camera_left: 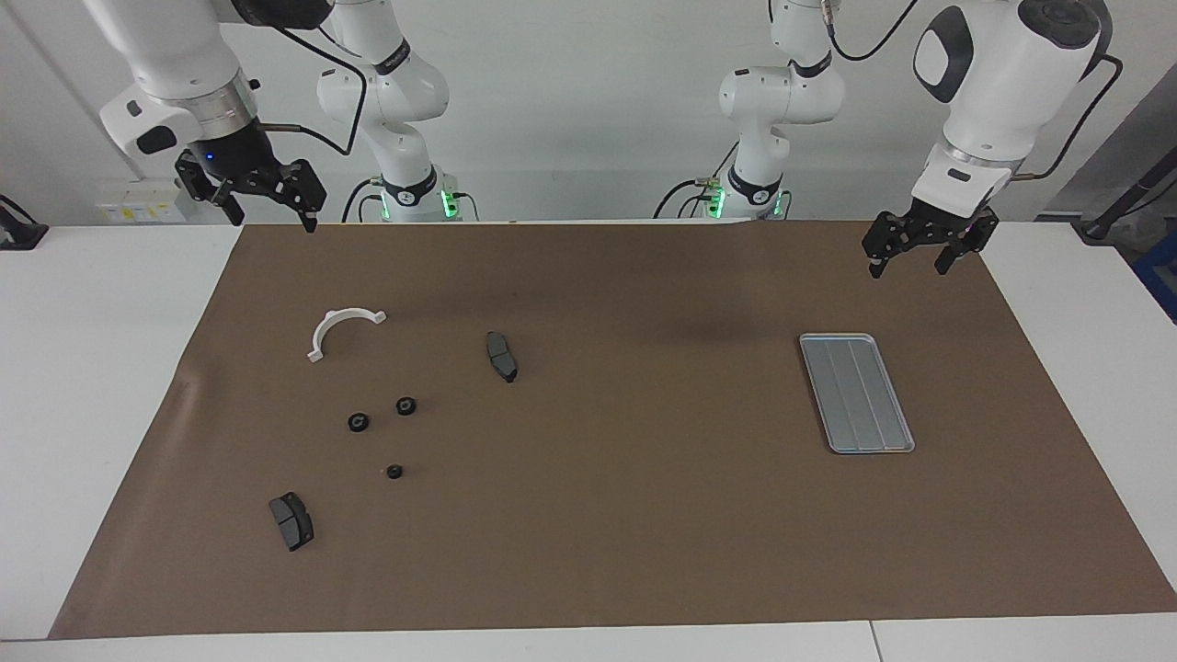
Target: Pick bearing gear from pile to tray
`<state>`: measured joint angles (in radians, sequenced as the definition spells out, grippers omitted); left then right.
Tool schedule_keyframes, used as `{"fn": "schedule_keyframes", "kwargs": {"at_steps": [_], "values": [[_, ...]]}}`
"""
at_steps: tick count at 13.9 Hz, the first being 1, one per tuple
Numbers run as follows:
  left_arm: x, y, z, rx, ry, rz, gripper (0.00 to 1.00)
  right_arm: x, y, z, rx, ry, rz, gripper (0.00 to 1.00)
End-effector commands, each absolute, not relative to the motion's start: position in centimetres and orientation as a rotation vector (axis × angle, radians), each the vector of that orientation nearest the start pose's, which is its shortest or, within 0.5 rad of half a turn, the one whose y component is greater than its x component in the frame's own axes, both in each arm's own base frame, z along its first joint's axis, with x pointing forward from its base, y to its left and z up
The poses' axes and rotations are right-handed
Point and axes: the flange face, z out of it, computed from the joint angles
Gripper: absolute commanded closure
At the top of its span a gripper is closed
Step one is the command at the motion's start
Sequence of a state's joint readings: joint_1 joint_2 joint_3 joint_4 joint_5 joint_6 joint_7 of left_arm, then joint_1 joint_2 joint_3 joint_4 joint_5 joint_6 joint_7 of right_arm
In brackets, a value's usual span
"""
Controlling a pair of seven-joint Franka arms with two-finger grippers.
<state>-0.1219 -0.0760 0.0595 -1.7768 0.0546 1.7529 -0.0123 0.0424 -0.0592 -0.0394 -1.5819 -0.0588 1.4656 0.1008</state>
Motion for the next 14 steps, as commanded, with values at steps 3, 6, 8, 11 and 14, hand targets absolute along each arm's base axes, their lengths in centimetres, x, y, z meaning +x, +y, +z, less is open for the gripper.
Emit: {"fn": "schedule_keyframes", "kwargs": {"at_steps": [3, 6, 8, 11, 14], "values": [[53.4, -2.5, 58.5, -3.099, 0.105, -0.101, 0.00, 52.2, -1.0, 64.2, -3.183, 0.136, 0.071, 0.00], [53.4, -2.5, 58.5, -3.098, 0.106, -0.101, 0.00, 51.9, -1.4, 63.7, -3.182, 0.132, 0.062, 0.00], [53.4, -2.5, 58.5, -3.098, 0.106, -0.101, 0.00, 51.9, -1.9, 62.9, -3.180, 0.136, 0.021, 0.00], [53.3, -2.5, 58.5, -3.098, 0.106, -0.099, 0.00, 53.5, -2.1, 61.0, -3.178, 0.123, -0.076, 0.00], [53.3, -2.5, 58.5, -3.098, 0.108, -0.099, 0.00, 55.4, -2.0, 57.8, -3.179, 0.079, -0.137, 0.00]]}}
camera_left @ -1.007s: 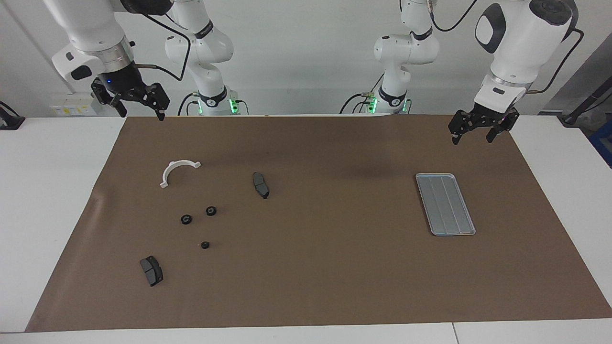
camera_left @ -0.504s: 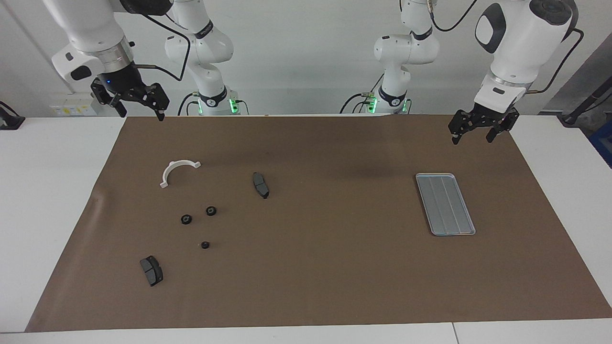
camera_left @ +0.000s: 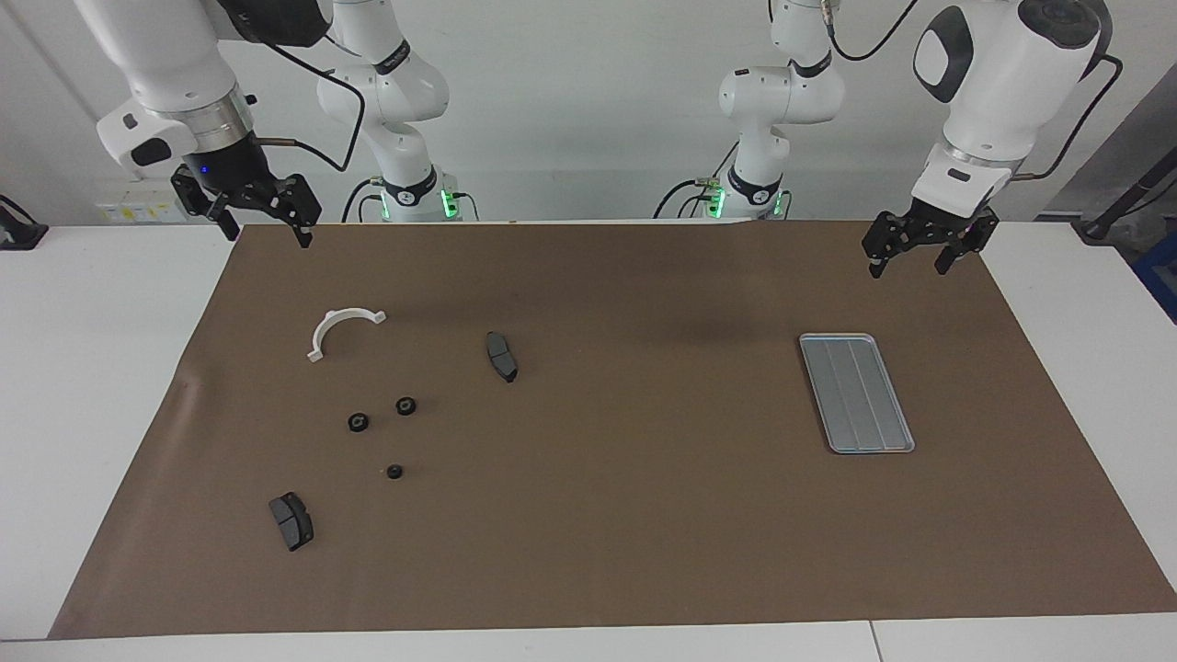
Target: Pick bearing gear from pile to tray
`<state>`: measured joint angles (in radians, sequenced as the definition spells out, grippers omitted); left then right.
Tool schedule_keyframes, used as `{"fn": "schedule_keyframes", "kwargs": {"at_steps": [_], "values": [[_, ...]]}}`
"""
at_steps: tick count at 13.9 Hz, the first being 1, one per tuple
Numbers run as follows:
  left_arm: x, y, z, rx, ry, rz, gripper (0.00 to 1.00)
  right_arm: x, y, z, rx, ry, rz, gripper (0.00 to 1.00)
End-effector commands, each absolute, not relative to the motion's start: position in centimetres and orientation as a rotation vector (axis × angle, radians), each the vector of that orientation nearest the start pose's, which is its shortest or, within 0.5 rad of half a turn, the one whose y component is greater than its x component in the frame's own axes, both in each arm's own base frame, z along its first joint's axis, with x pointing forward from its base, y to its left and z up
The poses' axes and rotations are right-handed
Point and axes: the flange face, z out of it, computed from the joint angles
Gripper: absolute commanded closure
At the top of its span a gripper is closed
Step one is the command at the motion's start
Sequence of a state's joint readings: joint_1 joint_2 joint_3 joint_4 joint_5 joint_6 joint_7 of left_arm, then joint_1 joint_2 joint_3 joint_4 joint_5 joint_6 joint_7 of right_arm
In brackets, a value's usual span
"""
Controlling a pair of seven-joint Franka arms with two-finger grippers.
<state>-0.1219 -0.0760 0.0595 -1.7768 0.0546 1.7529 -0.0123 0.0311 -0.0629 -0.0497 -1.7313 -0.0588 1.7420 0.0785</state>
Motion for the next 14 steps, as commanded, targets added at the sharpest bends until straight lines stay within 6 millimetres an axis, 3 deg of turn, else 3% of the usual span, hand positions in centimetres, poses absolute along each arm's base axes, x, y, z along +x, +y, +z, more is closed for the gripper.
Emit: {"fn": "schedule_keyframes", "kwargs": {"at_steps": [1, 4, 9, 12, 14], "values": [[53.3, -2.5, 58.5, -3.099, 0.105, -0.101, 0.00, 56.5, -2.0, 56.4, -3.181, 0.075, -0.122, 0.00], [53.3, -2.5, 58.5, -3.099, 0.108, -0.099, 0.00, 59.5, -1.2, 52.0, -3.182, 0.047, -0.137, 0.00], [53.3, -2.5, 58.5, -3.099, 0.108, -0.099, 0.00, 62.2, -0.5, 46.8, -3.180, 0.023, -0.159, 0.00], [53.3, -2.5, 58.5, -3.098, 0.108, -0.099, 0.00, 64.4, 1.4, 43.3, -3.120, 0.026, -0.242, 0.00], [53.3, -2.5, 58.5, -3.100, 0.105, -0.099, 0.00, 65.1, 1.7, 41.7, -3.118, 0.019, -0.266, 0.00]]}}
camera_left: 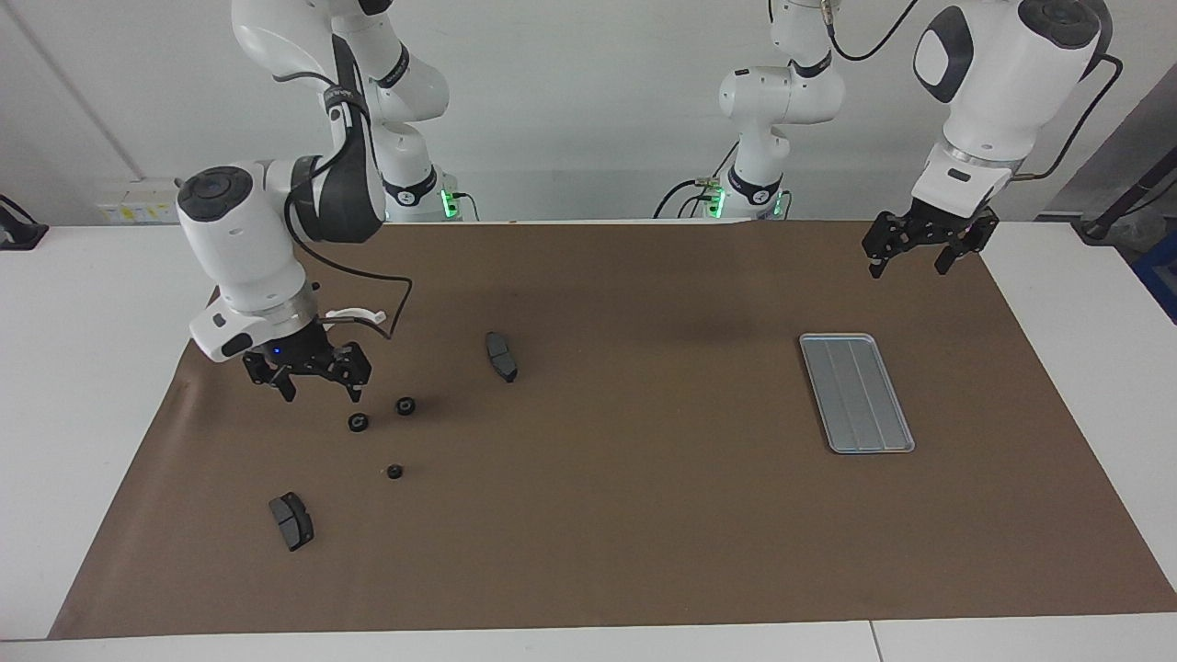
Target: Pick bearing gear from pile to tray
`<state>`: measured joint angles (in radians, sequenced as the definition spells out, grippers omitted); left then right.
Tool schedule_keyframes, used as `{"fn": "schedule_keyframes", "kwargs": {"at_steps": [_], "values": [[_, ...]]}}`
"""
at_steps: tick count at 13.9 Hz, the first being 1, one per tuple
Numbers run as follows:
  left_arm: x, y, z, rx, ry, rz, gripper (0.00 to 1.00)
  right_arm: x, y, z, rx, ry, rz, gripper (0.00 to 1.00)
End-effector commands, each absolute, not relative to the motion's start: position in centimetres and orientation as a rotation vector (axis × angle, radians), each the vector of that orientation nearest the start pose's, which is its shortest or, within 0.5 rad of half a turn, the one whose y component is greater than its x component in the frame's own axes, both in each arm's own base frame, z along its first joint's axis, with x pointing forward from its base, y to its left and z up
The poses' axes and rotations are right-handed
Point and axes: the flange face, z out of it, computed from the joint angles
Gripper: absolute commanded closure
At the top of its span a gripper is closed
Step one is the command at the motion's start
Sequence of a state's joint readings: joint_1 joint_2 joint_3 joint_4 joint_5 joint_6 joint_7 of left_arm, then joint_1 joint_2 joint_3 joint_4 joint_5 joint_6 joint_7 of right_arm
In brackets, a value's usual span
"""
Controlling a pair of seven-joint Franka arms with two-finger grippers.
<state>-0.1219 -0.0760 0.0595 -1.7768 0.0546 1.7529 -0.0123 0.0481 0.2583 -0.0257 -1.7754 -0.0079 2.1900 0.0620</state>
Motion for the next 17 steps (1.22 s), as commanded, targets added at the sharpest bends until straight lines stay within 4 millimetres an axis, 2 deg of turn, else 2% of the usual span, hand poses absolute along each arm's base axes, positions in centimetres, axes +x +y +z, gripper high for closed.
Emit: {"fn": "schedule_keyframes", "kwargs": {"at_steps": [1, 3, 5, 7, 10, 12, 13, 16, 17], "values": [[53.3, -2.5, 58.5, -3.099, 0.108, -0.099, 0.00, 65.2, 2.4, 41.1, -3.118, 0.005, -0.256, 0.00], [53.4, -2.5, 58.5, -3.100, 0.105, -0.101, 0.00, 65.6, 3.4, 39.8, -3.113, -0.010, -0.279, 0.00], [53.4, -2.5, 58.5, -3.098, 0.106, -0.101, 0.00, 66.5, 3.4, 38.3, -3.108, -0.007, -0.329, 0.00], [53.3, -2.5, 58.5, -3.098, 0.108, -0.099, 0.00, 67.3, 2.5, 37.5, -3.105, 0.010, -0.375, 0.00], [53.3, -2.5, 58.5, -3.100, 0.105, -0.099, 0.00, 68.3, 3.1, 35.6, -3.097, 0.013, -0.408, 0.00], [53.3, -2.5, 58.5, -3.099, 0.108, -0.099, 0.00, 68.3, 4.1, 34.5, -3.095, 0.034, -0.385, 0.00], [53.3, -2.5, 58.5, -3.100, 0.105, -0.099, 0.00, 68.3, 5.7, 33.4, -3.093, 0.008, -0.377, 0.00], [53.3, -2.5, 58.5, -3.099, 0.108, -0.101, 0.00, 68.8, 5.8, 31.4, -3.089, 0.007, -0.416, 0.00], [53.3, -2.5, 58.5, -3.098, 0.108, -0.099, 0.00, 68.8, 6.4, 30.9, -3.088, -0.005, -0.415, 0.00]]}}
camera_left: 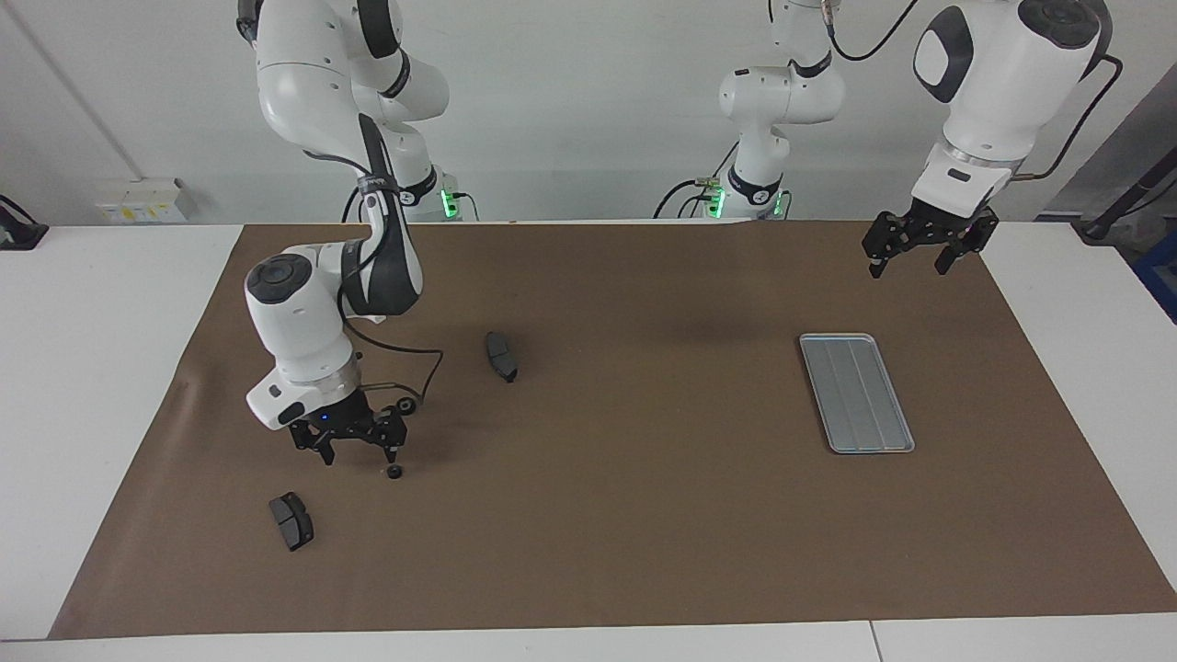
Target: Pick bearing gear from pile to tray
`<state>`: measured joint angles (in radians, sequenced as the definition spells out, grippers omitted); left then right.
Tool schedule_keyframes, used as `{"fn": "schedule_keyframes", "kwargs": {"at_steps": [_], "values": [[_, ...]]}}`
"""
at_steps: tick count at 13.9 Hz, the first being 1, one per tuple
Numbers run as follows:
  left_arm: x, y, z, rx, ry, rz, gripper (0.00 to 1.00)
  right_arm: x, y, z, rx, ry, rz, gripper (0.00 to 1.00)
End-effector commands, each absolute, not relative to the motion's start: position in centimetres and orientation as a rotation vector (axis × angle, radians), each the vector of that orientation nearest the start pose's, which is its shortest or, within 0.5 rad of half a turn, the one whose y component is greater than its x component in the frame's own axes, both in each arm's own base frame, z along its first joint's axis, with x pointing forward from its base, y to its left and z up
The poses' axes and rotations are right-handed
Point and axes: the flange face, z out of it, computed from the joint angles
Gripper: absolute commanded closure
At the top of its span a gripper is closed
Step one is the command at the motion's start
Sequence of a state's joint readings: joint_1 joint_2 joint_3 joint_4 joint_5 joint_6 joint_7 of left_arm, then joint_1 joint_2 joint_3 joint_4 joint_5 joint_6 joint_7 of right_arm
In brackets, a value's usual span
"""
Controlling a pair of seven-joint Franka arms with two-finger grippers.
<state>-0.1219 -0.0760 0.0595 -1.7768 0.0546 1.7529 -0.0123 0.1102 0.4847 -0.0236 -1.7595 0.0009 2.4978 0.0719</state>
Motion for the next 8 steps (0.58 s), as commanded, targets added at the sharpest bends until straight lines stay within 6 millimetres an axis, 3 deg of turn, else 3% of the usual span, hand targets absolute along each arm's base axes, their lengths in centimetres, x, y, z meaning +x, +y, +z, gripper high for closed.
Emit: {"fn": "schedule_keyframes", "kwargs": {"at_steps": [1, 3, 4, 8], "values": [[53.3, -2.5, 58.5, -3.099, 0.108, -0.099, 0.00, 68.7, 6.7, 30.5, -3.090, -0.009, -0.406, 0.01], [53.3, -2.5, 58.5, -3.099, 0.108, -0.099, 0.00, 68.7, 6.0, 30.4, -3.102, -0.016, -0.404, 0.25], [53.4, -2.5, 58.5, -3.098, 0.108, -0.101, 0.00, 68.6, 6.1, 30.1, -3.103, -0.018, -0.397, 0.31], [53.3, -2.5, 58.5, -3.100, 0.105, -0.101, 0.00, 67.8, 6.6, 28.9, -3.118, -0.041, -0.322, 0.34]]}}
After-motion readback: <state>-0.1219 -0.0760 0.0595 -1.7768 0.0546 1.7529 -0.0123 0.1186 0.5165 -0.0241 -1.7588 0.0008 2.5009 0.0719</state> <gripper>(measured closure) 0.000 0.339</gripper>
